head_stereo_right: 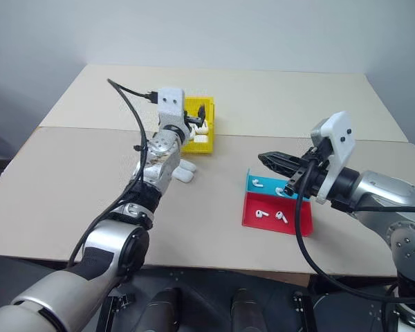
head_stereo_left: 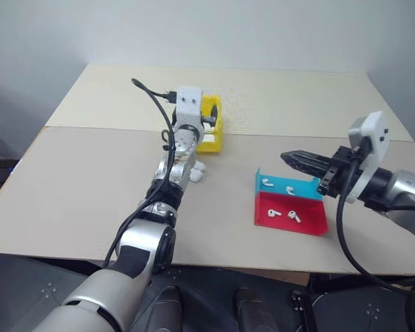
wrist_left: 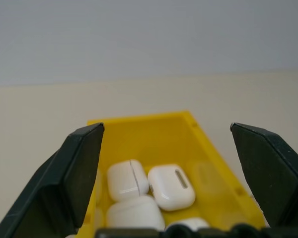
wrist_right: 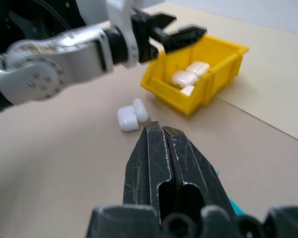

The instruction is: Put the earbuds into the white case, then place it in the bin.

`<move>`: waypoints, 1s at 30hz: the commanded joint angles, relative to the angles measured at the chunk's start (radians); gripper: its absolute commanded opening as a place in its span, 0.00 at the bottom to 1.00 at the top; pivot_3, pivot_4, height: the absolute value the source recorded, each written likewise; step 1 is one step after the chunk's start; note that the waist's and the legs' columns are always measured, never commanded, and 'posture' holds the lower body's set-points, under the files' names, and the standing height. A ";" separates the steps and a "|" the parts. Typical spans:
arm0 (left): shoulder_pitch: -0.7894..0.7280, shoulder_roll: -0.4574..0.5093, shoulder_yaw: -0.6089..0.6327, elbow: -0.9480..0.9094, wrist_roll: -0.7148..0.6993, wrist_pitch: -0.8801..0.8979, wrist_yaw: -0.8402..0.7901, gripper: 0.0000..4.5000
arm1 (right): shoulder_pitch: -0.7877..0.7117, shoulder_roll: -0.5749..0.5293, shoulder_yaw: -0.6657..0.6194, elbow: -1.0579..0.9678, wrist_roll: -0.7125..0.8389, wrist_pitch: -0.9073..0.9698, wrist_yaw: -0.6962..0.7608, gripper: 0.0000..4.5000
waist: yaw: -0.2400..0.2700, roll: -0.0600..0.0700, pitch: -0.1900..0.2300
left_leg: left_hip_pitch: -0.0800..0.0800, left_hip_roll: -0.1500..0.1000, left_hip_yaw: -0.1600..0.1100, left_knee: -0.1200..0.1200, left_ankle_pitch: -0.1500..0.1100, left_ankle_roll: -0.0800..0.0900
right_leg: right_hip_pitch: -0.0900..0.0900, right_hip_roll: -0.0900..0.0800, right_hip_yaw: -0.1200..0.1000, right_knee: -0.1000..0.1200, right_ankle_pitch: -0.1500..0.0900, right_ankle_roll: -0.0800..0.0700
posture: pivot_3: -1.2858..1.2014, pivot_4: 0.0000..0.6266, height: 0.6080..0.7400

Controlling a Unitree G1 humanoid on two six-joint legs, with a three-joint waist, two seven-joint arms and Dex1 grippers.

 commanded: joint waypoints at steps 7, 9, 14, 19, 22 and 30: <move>0.394 0.313 0.044 -0.777 -0.331 0.448 -0.417 0.99 | 0.270 -0.152 -0.108 0.055 -0.369 -0.400 0.344 0.00 | -0.019 0.000 0.000 | 0.002 0.000 0.000 -0.002 0.002 -0.003 | -0.001 0.000 0.000 0.003 0.000 0.000 | 0.52 0.24 1.00; 0.451 0.404 0.083 -0.867 -0.402 0.519 -0.483 0.99 | 0.315 -0.176 -0.147 0.111 -0.419 -0.488 0.437 0.00 | -0.020 0.000 0.000 | 0.003 0.000 0.000 0.000 0.002 -0.004 | 0.001 0.000 0.000 0.003 -0.001 0.002 | 0.52 0.24 1.00; 0.657 0.657 0.177 -0.977 -0.437 0.538 -0.654 0.99 | 0.368 -0.198 -0.241 0.272 -0.502 -0.693 0.613 0.00 | -0.030 0.000 0.000 | 0.014 0.001 0.001 -0.001 0.003 -0.004 | 0.012 0.000 0.000 0.001 -0.004 0.006 | 0.52 0.24 1.00; 0.861 0.808 0.284 -1.048 -0.463 0.519 -0.775 0.99 | 0.348 -0.233 -0.258 0.420 -0.554 -0.813 0.713 0.00 | -0.044 -0.001 0.001 | 0.018 0.002 0.003 -0.002 0.002 -0.005 | 0.014 0.000 0.001 0.000 -0.008 -0.002 | 0.52 0.24 1.00; 0.942 0.846 0.345 -1.079 -0.484 0.513 -0.815 0.99 | 0.323 -0.249 -0.256 0.483 -0.566 -0.855 0.746 0.00 | -0.043 -0.001 0.001 | 0.017 0.002 0.003 -0.002 0.002 -0.004 | 0.014 0.000 0.001 0.000 -0.008 -0.002 | 0.52 0.24 1.00; 0.986 0.870 0.393 -1.110 -0.488 0.534 -0.799 0.99 | 0.286 -0.253 -0.216 0.542 -0.578 -0.924 0.817 0.00 | -0.045 -0.001 0.001 | 0.018 0.002 0.004 -0.002 0.002 -0.004 | 0.014 -0.001 0.001 0.000 -0.009 -0.003 | 0.52 0.24 1.00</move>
